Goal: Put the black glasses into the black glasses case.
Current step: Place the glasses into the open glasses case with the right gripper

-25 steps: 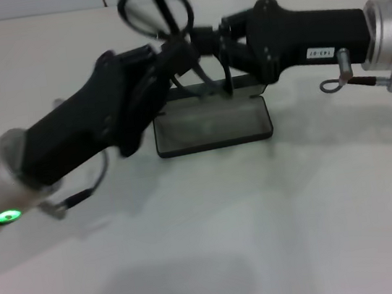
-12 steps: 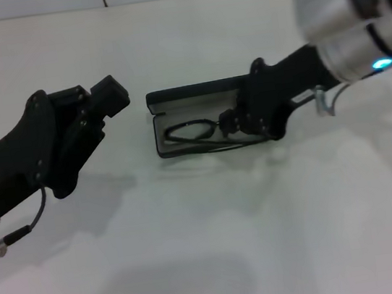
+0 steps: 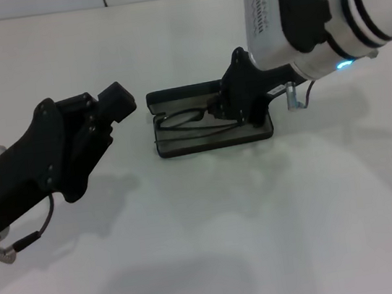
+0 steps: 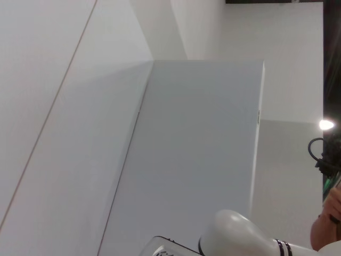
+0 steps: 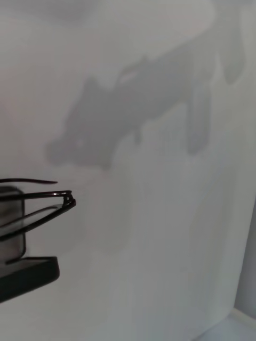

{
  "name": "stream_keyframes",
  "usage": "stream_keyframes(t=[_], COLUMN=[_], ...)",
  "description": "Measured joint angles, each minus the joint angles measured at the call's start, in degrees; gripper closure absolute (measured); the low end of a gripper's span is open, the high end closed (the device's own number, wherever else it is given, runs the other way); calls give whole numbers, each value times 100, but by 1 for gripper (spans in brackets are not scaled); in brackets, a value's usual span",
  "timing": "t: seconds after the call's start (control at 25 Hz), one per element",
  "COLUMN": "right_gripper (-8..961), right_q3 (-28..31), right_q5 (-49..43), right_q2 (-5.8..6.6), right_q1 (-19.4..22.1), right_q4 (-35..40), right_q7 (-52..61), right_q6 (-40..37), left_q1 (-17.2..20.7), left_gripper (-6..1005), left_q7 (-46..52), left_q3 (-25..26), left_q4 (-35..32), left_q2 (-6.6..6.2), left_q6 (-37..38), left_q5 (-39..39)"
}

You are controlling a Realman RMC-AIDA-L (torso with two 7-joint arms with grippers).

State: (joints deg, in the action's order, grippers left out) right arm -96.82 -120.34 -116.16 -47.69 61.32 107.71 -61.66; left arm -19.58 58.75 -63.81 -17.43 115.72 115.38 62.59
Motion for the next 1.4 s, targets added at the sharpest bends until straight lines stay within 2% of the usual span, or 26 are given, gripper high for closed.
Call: stream_keyframes(t=[0.36,0.6,1.4], right_gripper=[923,923,924], right_q3=[-732,-892,-923], right_q5=[-12,-16,-13], right_q2=[-4,-3,-3], right_q1=[57,58,-43], right_q4=[-309,-443,-772], right_q7=[13,15,33], right_q6=[1067,1445,1703], left_q1=[-112,-134,-170], left_gripper=[954,954,951], left_q7=[-4,-4,-4], left_q3=[1,1,-9], left_q4=[0,-4,-6], left_q2=[4,15,13], left_q6=[-188,-278,-420], left_q5=[-1,4,8])
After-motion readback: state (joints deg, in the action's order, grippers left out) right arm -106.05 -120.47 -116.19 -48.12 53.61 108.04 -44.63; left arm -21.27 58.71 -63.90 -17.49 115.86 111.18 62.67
